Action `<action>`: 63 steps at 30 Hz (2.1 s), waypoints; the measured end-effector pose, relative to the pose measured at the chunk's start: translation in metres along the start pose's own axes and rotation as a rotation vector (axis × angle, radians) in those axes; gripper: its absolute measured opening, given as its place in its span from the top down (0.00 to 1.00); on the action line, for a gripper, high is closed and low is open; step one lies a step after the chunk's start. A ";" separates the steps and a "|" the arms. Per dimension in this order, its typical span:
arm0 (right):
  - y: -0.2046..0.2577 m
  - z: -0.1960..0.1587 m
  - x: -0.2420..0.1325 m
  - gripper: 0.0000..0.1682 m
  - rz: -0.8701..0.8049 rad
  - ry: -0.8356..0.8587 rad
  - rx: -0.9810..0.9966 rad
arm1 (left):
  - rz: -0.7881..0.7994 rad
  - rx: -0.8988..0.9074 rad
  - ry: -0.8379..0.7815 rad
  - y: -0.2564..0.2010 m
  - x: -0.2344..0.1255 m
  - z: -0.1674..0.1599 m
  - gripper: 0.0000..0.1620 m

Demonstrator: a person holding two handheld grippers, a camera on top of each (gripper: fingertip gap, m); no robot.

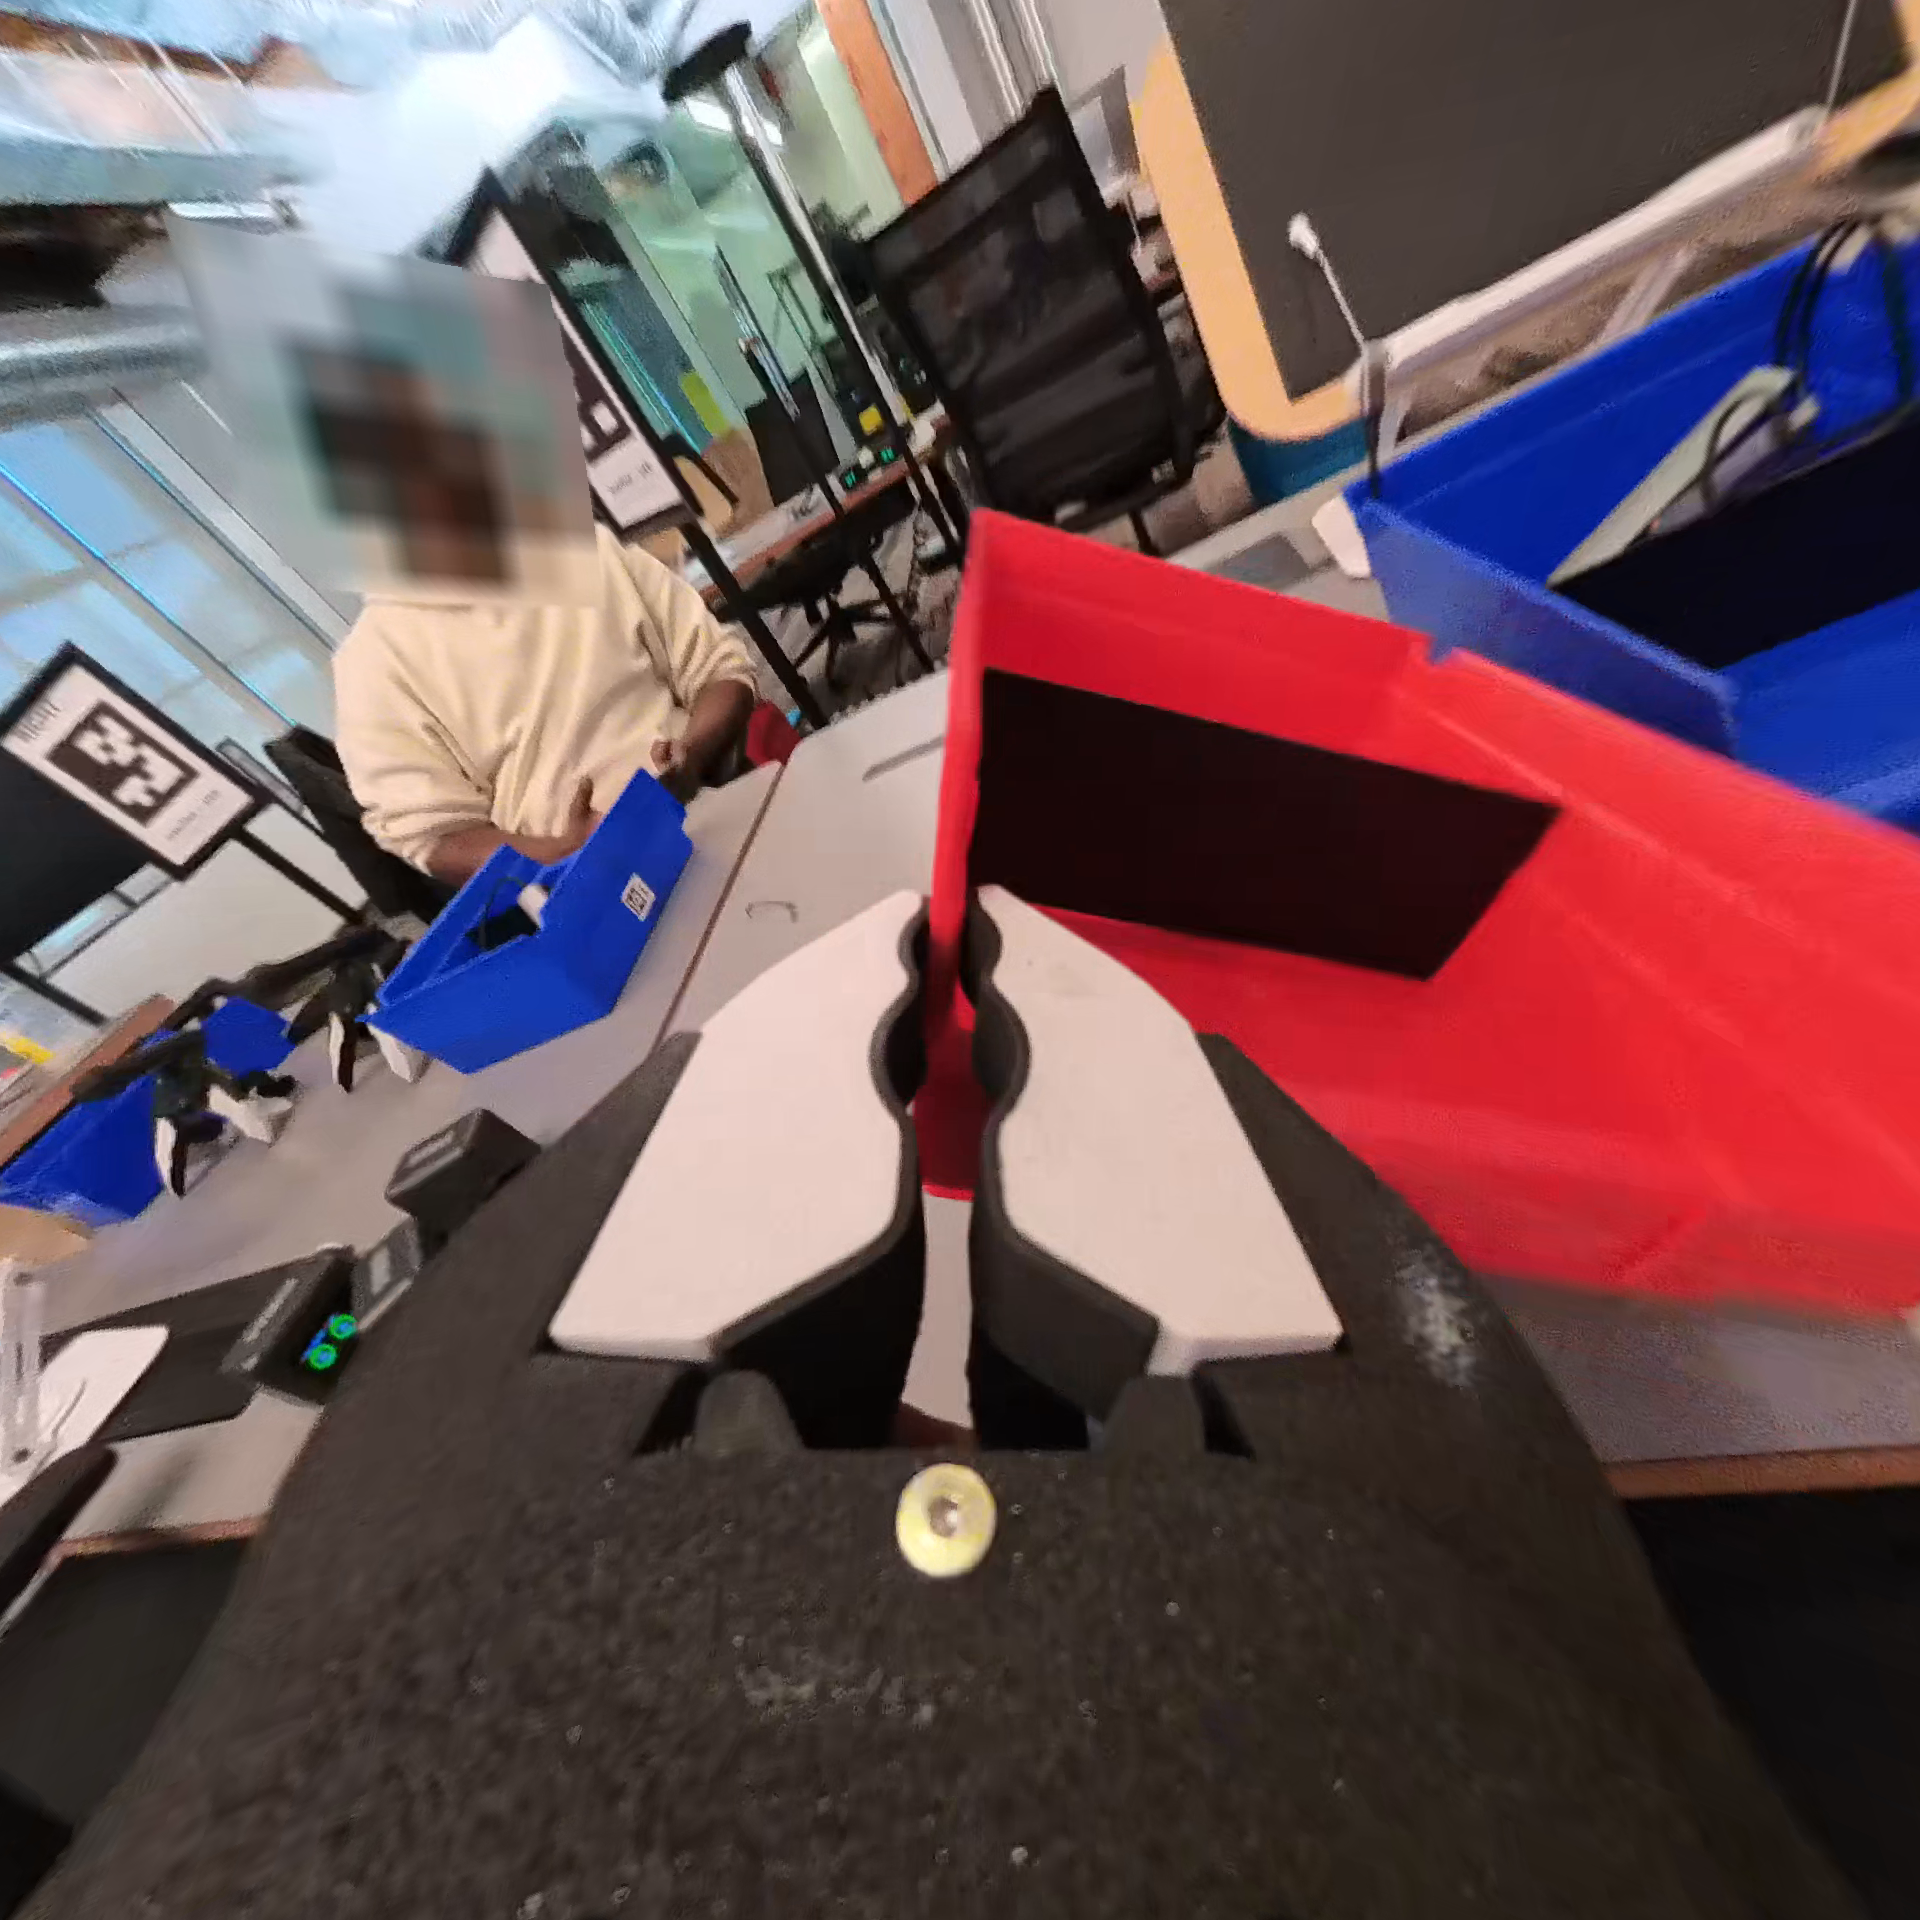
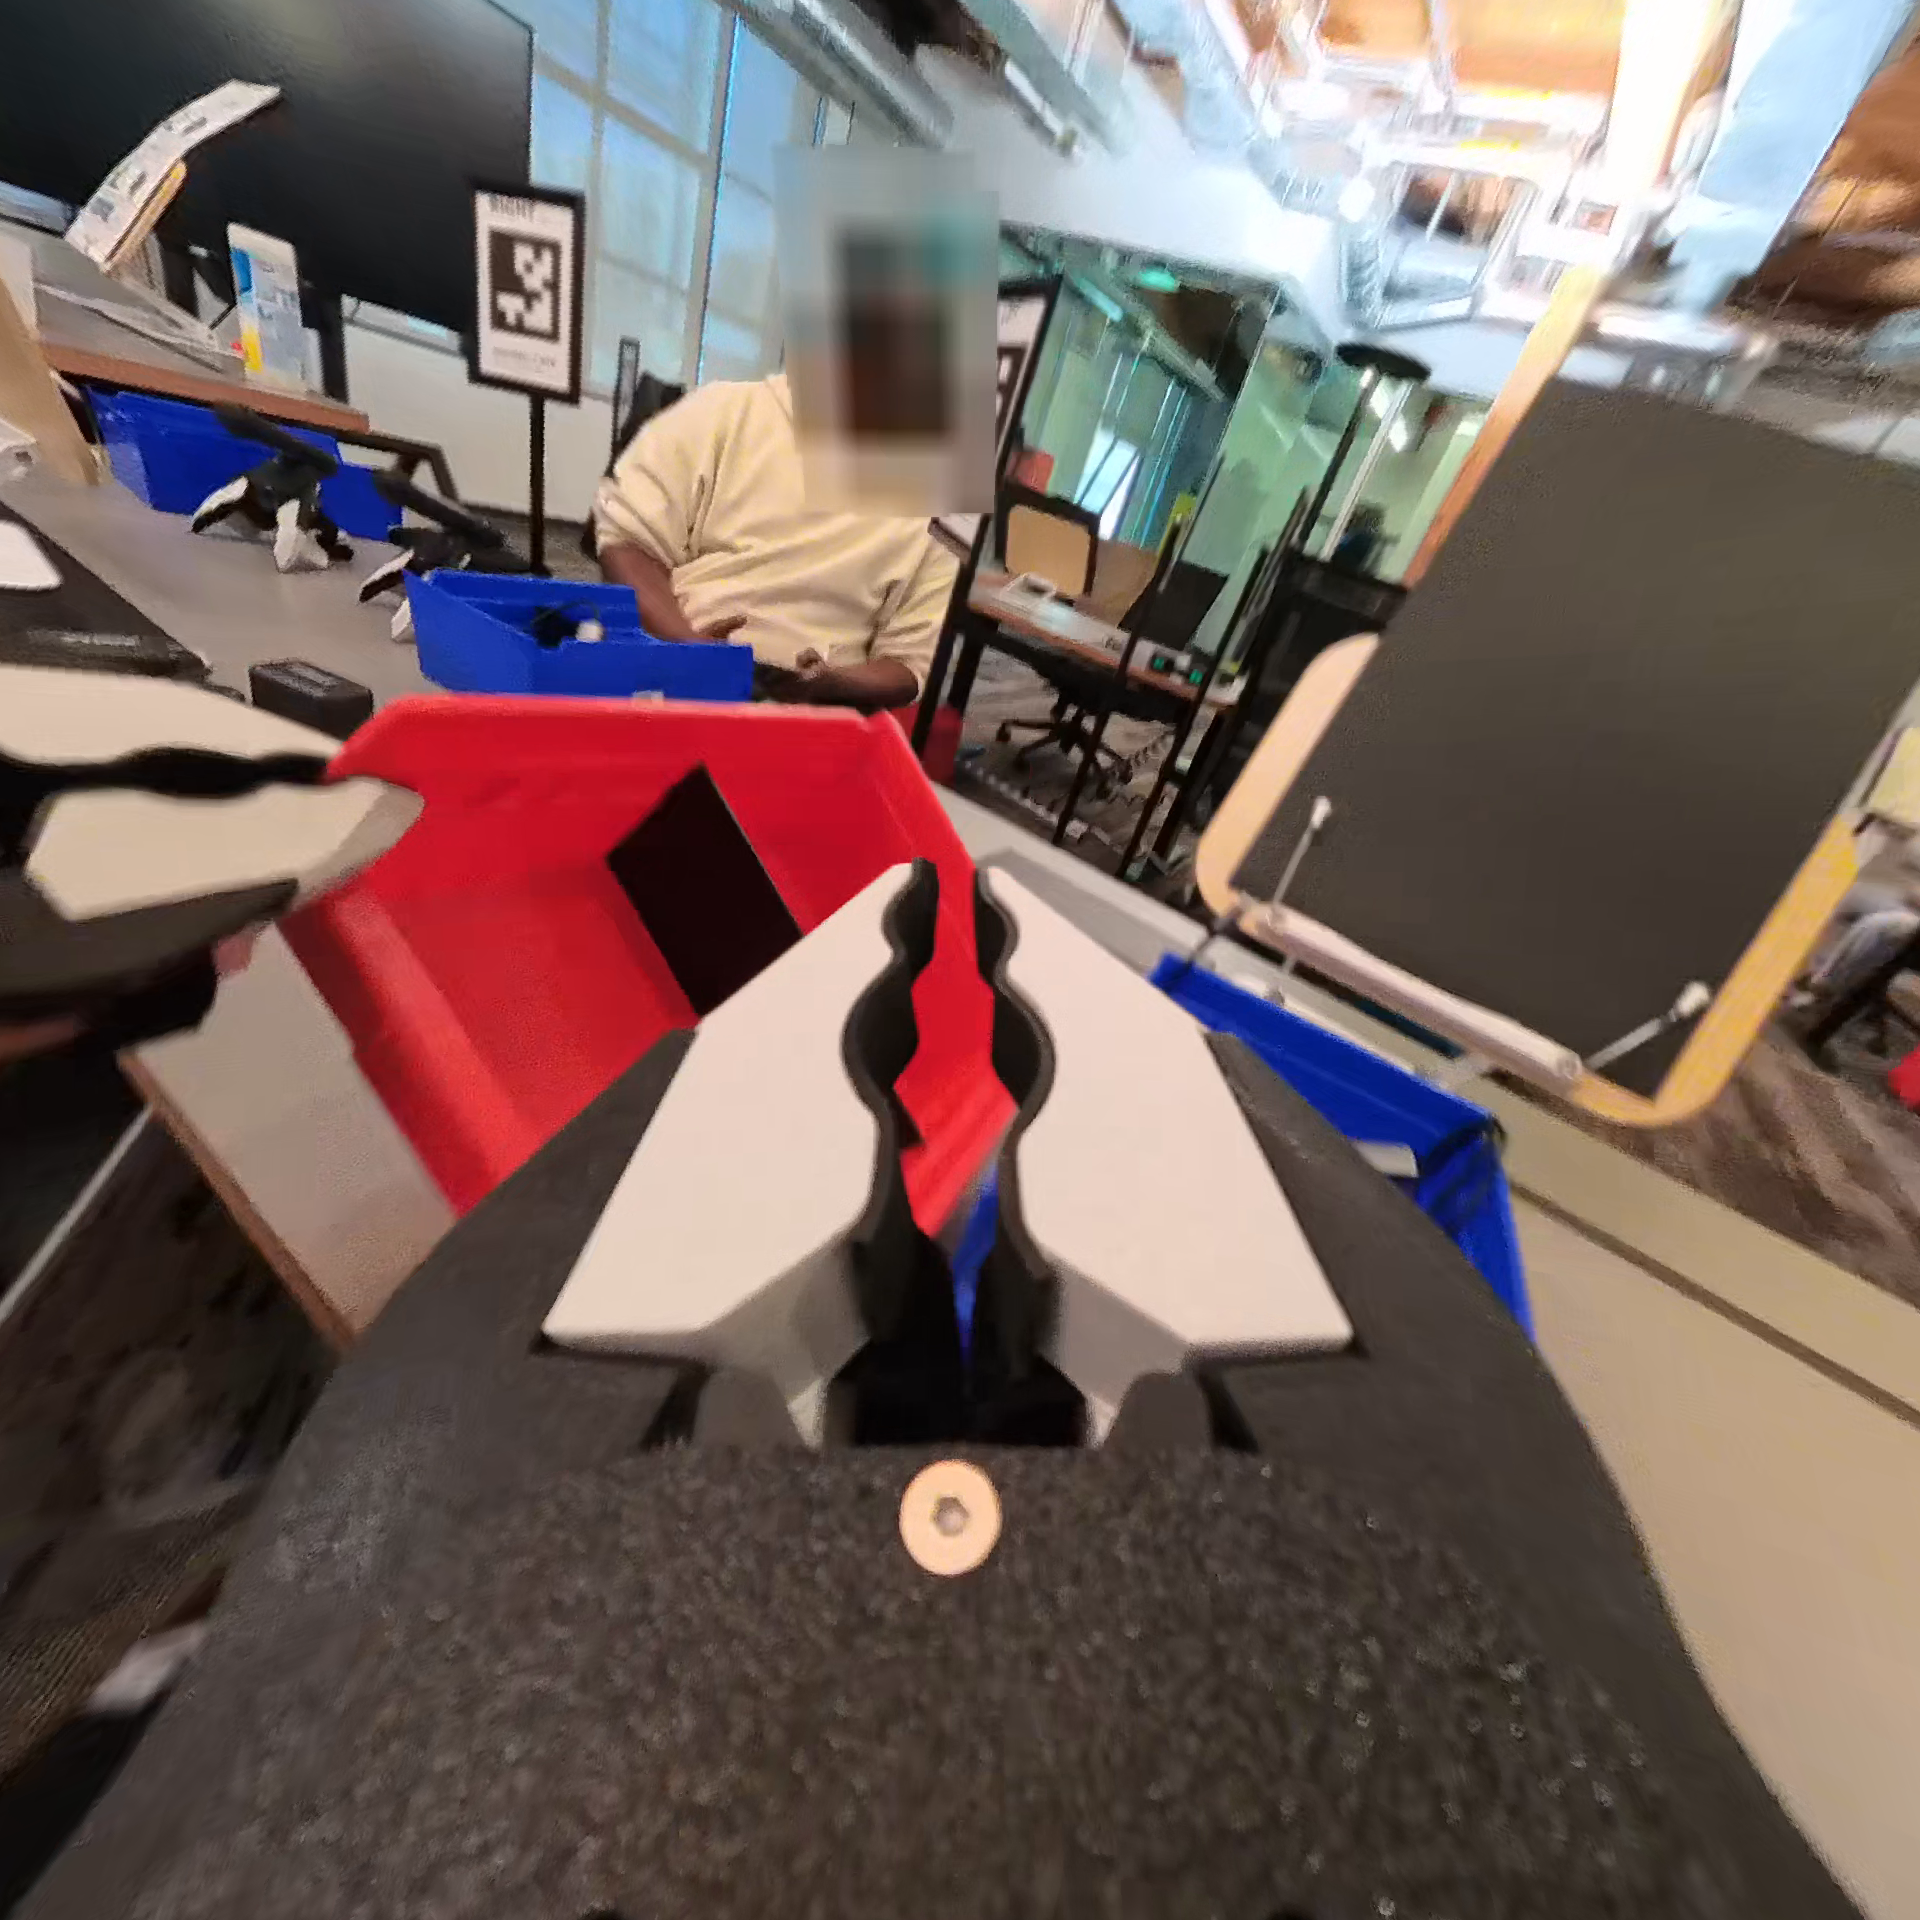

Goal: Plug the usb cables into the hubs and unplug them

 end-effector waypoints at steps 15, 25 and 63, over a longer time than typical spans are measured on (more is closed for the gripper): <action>0.059 -0.148 0.009 0.76 0.117 0.293 0.774 | 0.077 -0.064 0.044 -0.006 -0.016 -0.027 0.98; 0.026 -0.105 0.025 0.98 0.012 0.305 0.632 | 0.107 -0.135 -0.141 -0.001 -0.051 0.019 0.98; -0.434 -0.286 -0.189 0.82 -0.765 0.540 0.503 | -0.990 -0.309 0.035 -0.421 0.038 0.135 0.83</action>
Point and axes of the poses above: each gripper's, where its closed fingertips meet, x out along the fingers, z out of its top, y = z × x across the jaws, the point moved 4 cm from there along -x, back along the fingers, and after that the axes turned 2 degrees about -x, right-handed, at the moved point
